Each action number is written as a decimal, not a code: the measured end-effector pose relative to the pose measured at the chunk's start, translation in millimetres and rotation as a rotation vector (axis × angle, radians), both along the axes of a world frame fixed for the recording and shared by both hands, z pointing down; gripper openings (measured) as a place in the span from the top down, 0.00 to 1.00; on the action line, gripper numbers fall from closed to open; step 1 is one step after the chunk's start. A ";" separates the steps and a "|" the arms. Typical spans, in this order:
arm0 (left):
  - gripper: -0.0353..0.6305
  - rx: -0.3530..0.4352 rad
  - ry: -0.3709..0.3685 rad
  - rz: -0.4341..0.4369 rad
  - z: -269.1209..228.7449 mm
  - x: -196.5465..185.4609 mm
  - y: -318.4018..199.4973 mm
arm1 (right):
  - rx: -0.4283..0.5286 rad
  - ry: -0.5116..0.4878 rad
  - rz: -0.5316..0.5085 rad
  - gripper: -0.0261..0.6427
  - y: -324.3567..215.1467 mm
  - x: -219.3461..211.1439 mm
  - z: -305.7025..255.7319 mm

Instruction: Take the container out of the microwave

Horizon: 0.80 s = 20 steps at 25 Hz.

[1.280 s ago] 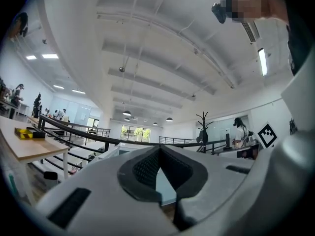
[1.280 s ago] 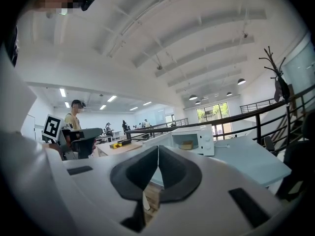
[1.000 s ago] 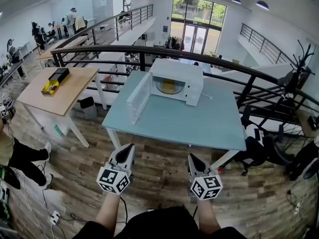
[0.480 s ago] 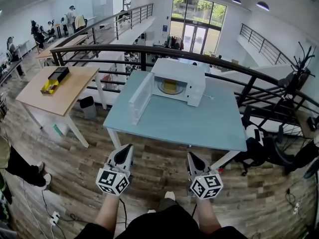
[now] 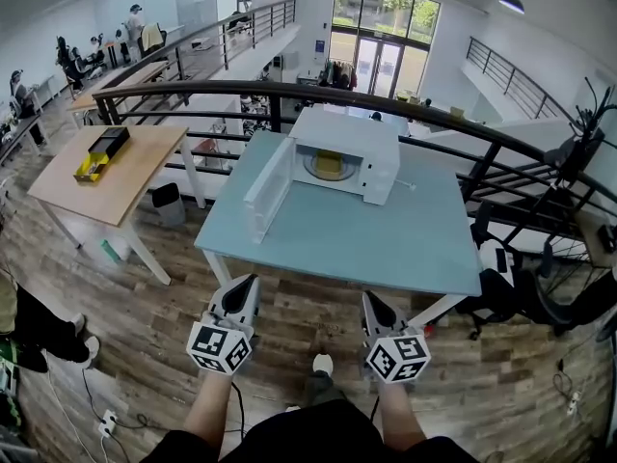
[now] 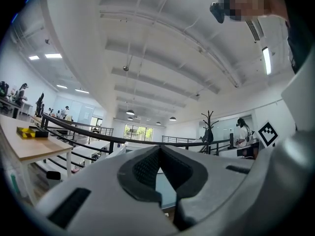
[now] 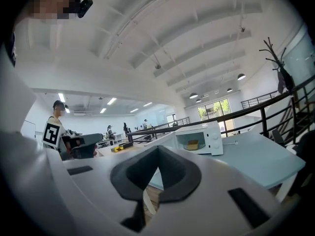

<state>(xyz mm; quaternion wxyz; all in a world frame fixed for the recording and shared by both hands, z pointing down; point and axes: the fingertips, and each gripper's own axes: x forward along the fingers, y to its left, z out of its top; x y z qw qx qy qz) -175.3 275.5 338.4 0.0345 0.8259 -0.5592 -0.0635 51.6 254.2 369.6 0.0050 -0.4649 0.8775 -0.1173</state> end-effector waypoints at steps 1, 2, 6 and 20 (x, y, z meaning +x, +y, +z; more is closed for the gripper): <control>0.94 -0.001 -0.002 -0.001 1.1 0.5 -6.5 | -0.005 -0.014 0.000 0.95 -6.3 1.3 1.4; 0.94 -0.002 -0.001 -0.001 2.4 1.0 -13.6 | -0.011 -0.027 0.000 0.95 -13.2 2.5 3.4; 0.94 -0.010 -0.010 0.001 7.3 4.0 -43.0 | -0.025 -0.034 -0.002 0.95 -42.9 4.5 12.0; 0.94 -0.033 -0.025 -0.018 9.6 23.1 -155.2 | -0.053 -0.009 -0.031 0.95 -158.5 13.8 19.9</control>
